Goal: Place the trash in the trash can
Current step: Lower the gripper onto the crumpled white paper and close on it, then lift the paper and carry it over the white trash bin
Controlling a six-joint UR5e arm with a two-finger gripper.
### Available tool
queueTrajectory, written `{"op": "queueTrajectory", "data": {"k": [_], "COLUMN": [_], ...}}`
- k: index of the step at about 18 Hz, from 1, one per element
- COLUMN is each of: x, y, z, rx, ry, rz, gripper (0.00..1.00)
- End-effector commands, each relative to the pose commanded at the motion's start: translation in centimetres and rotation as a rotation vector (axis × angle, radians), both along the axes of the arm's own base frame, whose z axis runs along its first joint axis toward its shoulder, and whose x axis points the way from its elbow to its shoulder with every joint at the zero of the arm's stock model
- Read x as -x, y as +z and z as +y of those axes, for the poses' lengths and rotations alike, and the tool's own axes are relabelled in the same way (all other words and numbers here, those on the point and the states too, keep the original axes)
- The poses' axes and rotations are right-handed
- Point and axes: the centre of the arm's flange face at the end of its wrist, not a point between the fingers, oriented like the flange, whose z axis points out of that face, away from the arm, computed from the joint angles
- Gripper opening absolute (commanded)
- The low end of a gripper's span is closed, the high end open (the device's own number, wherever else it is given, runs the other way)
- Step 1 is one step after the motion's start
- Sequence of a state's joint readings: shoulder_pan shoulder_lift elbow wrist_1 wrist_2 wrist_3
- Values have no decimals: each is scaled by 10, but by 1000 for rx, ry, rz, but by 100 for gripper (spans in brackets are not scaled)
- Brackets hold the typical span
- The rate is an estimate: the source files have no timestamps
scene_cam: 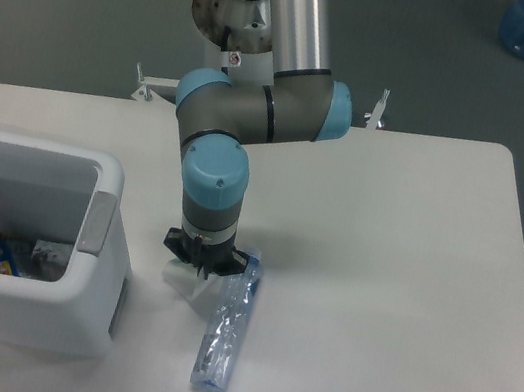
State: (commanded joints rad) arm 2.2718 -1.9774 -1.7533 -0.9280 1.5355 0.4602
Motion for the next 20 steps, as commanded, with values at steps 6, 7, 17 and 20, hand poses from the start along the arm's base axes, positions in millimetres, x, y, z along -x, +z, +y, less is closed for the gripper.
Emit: {"op": "queueTrajectory", "data": {"k": [6, 7, 17, 20], "x": [-1, 5, 76, 83], "y": [84, 107, 295, 329], "z": [-15, -20, -79, -82], "rx": [-127, -183, -652, -733], "ry": [3, 17, 240, 306], "rz": [58, 55, 43, 19], "gripper": [0, 0, 0, 0]}}
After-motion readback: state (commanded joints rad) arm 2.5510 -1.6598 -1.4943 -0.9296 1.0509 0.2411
